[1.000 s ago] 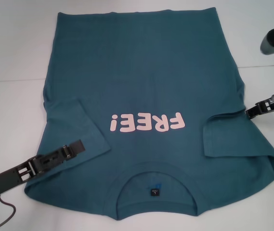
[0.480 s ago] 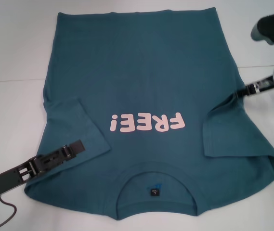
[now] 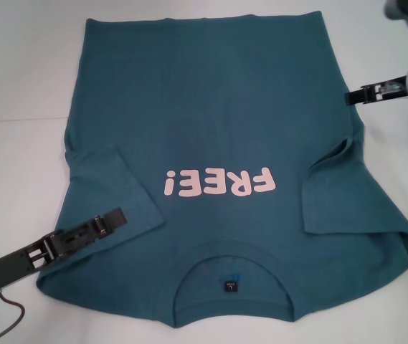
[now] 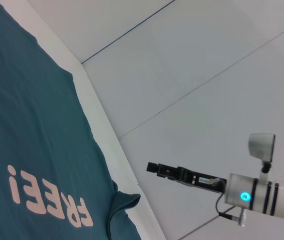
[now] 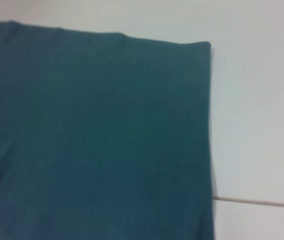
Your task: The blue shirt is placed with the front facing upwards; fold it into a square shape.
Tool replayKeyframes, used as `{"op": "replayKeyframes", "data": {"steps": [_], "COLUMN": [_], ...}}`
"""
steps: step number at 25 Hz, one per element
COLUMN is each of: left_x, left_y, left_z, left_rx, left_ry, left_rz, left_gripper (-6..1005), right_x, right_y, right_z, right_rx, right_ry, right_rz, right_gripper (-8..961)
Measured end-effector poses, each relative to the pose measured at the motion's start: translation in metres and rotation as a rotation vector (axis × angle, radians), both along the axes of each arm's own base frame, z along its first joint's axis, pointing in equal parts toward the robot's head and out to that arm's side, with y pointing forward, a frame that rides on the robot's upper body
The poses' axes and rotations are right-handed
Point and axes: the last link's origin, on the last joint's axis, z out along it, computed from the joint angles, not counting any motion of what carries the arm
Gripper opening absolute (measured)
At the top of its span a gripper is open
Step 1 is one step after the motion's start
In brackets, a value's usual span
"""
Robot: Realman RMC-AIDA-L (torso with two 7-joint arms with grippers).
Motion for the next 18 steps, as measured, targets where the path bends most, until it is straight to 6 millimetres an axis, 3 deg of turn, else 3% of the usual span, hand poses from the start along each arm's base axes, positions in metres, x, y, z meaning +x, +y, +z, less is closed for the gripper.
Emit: {"op": "replayKeyframes", "data": {"steps": [3, 9, 18], "left_x": [0.001, 0.002, -0.007], "left_y": [0.001, 0.001, -0.003], "left_z": [0.000, 0.003, 0.023], "left_rx": [-0.001, -0.008, -0.118], "left_ry": [-0.001, -0.007, -0.065], "left_rz": [-0.005, -0.009, 0.118], "left_gripper": [843, 843, 844], "right_x": [0.001, -0.002, -0.007], "right_y": [-0.010, -0.053, -0.137], "right_z": [0.011, 0.020, 0.035], "right_rx": [0.010, -0.102, -0.401], "right_ry": [0.034, 0.201, 0.865], "right_rz": [-0.012, 0.033, 0.314], "right_gripper": [896, 895, 896]}}
